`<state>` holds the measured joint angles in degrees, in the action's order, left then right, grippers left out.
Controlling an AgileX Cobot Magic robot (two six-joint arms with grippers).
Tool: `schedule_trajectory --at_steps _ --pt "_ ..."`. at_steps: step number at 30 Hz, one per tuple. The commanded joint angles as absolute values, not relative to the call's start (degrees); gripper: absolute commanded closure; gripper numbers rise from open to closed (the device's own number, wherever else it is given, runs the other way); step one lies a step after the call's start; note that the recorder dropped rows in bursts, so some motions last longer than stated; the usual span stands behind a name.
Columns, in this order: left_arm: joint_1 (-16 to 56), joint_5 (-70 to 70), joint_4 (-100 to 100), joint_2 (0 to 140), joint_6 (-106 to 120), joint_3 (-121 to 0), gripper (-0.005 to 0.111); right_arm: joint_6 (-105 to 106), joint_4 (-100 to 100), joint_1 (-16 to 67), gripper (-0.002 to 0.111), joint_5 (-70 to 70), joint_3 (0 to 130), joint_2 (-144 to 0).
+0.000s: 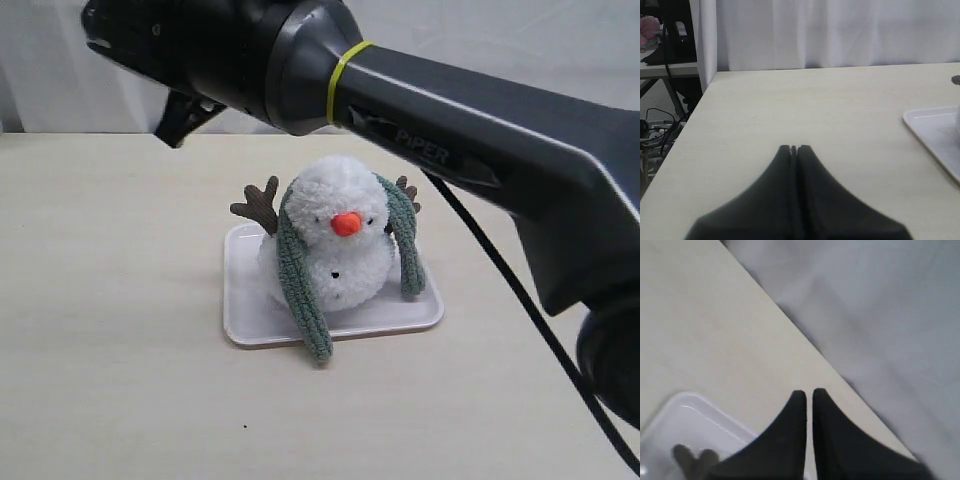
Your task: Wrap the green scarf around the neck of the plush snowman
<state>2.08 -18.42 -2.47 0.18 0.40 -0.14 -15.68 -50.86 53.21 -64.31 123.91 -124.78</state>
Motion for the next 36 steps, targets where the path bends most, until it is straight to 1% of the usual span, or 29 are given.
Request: schedule_trajectory --at_steps 1,2,4,7,10,13,18,36 --pt "2.0 -17.7 -2.5 0.0 0.3 0.0 0.107 -6.8 -31.1 49.3 0.104 -67.8 124.2 -122.3" --pt "2.0 -17.7 -2.5 0.0 0.3 0.0 0.107 -2.3 -23.0 46.6 0.104 -70.0 124.2 -121.7" --pt "2.0 -17.7 -2.5 0.0 0.3 0.0 0.107 -1.7 -22.0 44.7 0.104 -70.0 124.0 -121.1" --pt "2.0 -17.7 -2.5 0.0 0.3 0.0 0.107 -2.3 -21.1 44.1 0.104 -70.0 123.6 -119.0" --pt "2.0 -17.7 -2.5 0.0 0.3 0.0 0.107 -0.6 -16.0 44.1 0.104 -70.0 122.4 -118.8" --pt "2.0 -17.7 -2.5 0.0 0.3 0.0 0.107 -0.9 -20.3 44.1 0.104 -70.0 116.9 -119.1" --pt "2.0 -17.7 -2.5 0.0 0.3 0.0 0.107 -3.3 -25.5 44.1 0.104 -70.0 113.0 -119.1" --pt "2.0 -17.7 -2.5 0.0 0.3 0.0 0.107 -5.7 -24.2 44.1 0.104 -68.9 112.9 -125.4"
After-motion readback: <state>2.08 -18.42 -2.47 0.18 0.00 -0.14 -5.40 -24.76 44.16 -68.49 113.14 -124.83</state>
